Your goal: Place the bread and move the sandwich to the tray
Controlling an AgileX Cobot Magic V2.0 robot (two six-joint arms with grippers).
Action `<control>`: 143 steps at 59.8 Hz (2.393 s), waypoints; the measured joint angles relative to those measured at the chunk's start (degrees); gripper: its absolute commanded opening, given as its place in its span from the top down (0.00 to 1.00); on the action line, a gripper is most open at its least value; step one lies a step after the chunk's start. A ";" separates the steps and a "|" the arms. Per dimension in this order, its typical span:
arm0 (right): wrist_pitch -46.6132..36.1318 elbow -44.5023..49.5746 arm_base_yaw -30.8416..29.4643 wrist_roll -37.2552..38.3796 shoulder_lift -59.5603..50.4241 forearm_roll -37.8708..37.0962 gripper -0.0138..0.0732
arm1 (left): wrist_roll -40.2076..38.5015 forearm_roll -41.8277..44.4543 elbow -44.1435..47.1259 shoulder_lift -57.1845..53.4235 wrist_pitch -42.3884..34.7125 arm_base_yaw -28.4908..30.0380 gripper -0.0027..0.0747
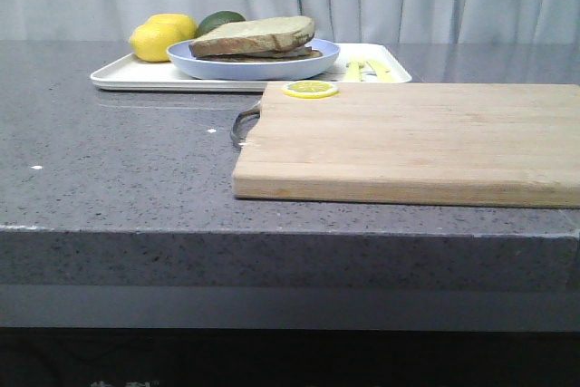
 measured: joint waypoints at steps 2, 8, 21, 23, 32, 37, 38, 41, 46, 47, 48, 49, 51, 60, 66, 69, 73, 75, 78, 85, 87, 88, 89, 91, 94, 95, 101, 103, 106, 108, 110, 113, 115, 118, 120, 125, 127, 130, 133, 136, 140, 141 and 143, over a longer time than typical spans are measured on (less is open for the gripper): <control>0.00 0.00 0.00 0.00 0.00 0.00 0.93 | 0.00 -0.10 0.06 0.00 0.00 0.00 0.99; 0.00 0.00 0.00 0.00 0.00 0.00 0.93 | 0.00 -0.10 0.06 0.00 0.00 0.00 0.99; 0.00 0.00 0.00 0.00 0.00 0.00 0.93 | 0.00 -1.35 0.28 0.00 -1.73 0.00 0.99; 0.00 0.00 0.00 0.00 0.00 0.00 0.93 | 0.00 -1.48 0.48 -0.22 -2.59 0.00 0.99; 0.00 0.00 0.00 0.00 0.00 0.00 0.93 | -5.08 2.76 3.71 -3.51 -8.03 0.00 0.99; 0.00 0.00 0.00 0.00 0.00 0.00 0.93 | -9.75 6.63 7.60 -7.42 -10.98 0.00 0.99; 0.00 0.00 0.00 0.00 0.00 0.00 0.93 | -10.16 6.91 8.27 -8.06 -11.36 0.00 0.99; 0.00 0.00 0.00 0.00 0.00 0.00 0.93 | -11.00 7.54 10.67 -10.31 -12.43 0.00 0.99; 0.00 0.00 0.00 0.00 0.00 0.00 0.93 | -11.68 8.44 14.69 -12.85 -13.04 0.00 0.99; 0.02 0.00 0.00 0.00 0.00 0.00 0.93 | -11.85 8.44 15.29 -12.87 -13.14 0.00 0.99; 0.02 0.00 0.00 0.00 0.00 0.00 0.93 | -11.82 8.44 16.10 -12.87 -13.28 0.00 0.99; 0.02 0.00 0.00 0.00 0.00 0.00 0.93 | -11.95 8.44 16.64 -12.87 -13.29 0.00 0.99; 0.02 0.00 0.00 0.00 0.00 0.00 0.93 | -11.95 8.44 17.75 -12.87 -13.53 0.00 0.99; 0.02 0.00 0.00 0.00 0.00 -0.10 0.93 | -12.08 8.44 23.49 -12.87 -16.81 0.00 0.99; 0.02 0.00 0.00 0.00 0.00 -0.10 0.93 | -12.17 8.11 25.41 -12.87 -18.21 0.00 0.99; 0.02 0.00 0.00 0.00 0.00 -0.10 0.93 | -12.17 8.11 25.41 -12.87 -19.60 0.00 0.99; 0.02 0.00 0.00 0.00 0.00 -0.10 0.93 | -12.17 8.01 25.41 -12.87 -19.89 0.00 0.99; 0.02 0.00 0.00 0.00 0.00 -0.10 0.93 | -12.21 8.01 25.41 -12.87 -20.03 0.00 0.99; 0.02 0.00 0.00 0.00 0.00 -0.10 0.93 | -12.21 8.01 25.41 -12.87 -20.03 0.00 0.99; 0.02 0.00 0.00 0.00 0.00 -0.11 0.93 | -12.21 8.01 25.41 -12.87 -20.03 0.00 0.99; 0.02 0.00 0.00 0.00 0.00 -0.11 0.93 | -12.21 8.01 25.41 -12.87 -20.03 0.00 0.99; 0.02 0.00 0.00 0.00 0.00 -0.11 0.93 | -12.30 8.01 25.41 -12.87 -20.03 0.00 0.99; 0.02 0.00 0.00 0.00 0.00 -0.11 0.93 | -12.30 8.01 25.41 -12.87 -20.03 0.00 0.99; 0.02 0.00 0.00 0.00 0.00 -0.11 0.93 | -12.30 8.01 25.41 -12.87 -20.03 0.00 0.99; 0.02 0.00 0.00 0.00 0.00 -0.11 0.93 | -12.30 8.01 25.41 -12.87 -20.03 0.00 0.99; 0.02 0.00 0.00 0.00 0.00 -0.11 0.93 | -12.30 8.01 25.41 -12.87 -20.03 0.00 0.99; 0.02 0.00 0.00 0.00 0.00 -0.11 0.93 | -12.30 8.01 25.41 -12.87 -20.03 0.00 0.99; 0.02 0.00 0.00 0.00 0.00 -0.11 0.93 | -12.30 8.01 25.41 -12.87 -20.03 0.00 0.99; 0.02 0.00 0.00 0.00 0.00 -0.11 0.93 | -12.30 8.01 25.41 -12.87 -20.03 0.00 0.99; 0.02 0.00 0.00 0.00 0.00 -0.11 0.93 | -12.30 8.01 25.41 -12.87 -20.03 0.00 0.99; 0.02 0.00 0.00 0.00 0.00 -0.11 0.93 | -12.30 8.01 25.41 -12.87 -20.03 0.00 0.99; 0.02 0.00 0.00 0.00 0.00 -0.11 0.93 | -12.30 8.01 25.41 -12.87 -20.03 0.00 0.99; 0.02 0.00 0.00 0.00 0.00 -0.11 0.93 | -12.30 8.01 25.41 -12.87 -20.03 0.00 0.99; 0.02 0.00 0.00 0.00 0.00 -0.11 0.93 | -12.30 7.93 25.41 -12.87 -20.03 0.00 0.99; 0.02 0.00 0.00 0.00 0.00 -0.11 0.93 | -12.30 7.93 25.41 -12.87 -20.03 0.00 0.99; 0.02 0.00 0.00 0.00 0.00 -0.11 0.93 | -12.30 7.93 25.41 -12.87 -20.03 0.00 0.99; 0.02 0.00 0.00 0.00 0.00 -0.11 0.93 | -12.30 7.93 25.41 -12.87 -20.03 0.00 0.99; -0.24 0.39 0.00 0.00 0.00 -0.22 0.93 | -12.30 7.93 25.41 -12.87 -20.03 0.00 0.99; -1.27 1.17 0.00 0.00 0.00 -0.64 0.93 | -12.30 7.93 25.41 -12.87 -20.03 0.00 0.99; -3.11 2.31 0.25 0.64 -0.42 -1.02 0.93 | -12.30 7.93 25.41 -12.87 -20.03 0.00 0.99; -6.33 4.31 1.43 2.32 -1.36 -1.88 0.93 | -12.30 7.93 25.41 -12.87 -20.03 0.00 0.99; -7.55 4.86 1.72 2.76 -1.64 -2.33 0.93 | -12.30 7.93 25.41 -12.87 -20.03 0.00 0.99; -9.67 6.45 2.47 3.96 -2.30 -3.16 0.93 | -12.30 7.93 25.41 -12.87 -20.03 0.00 0.99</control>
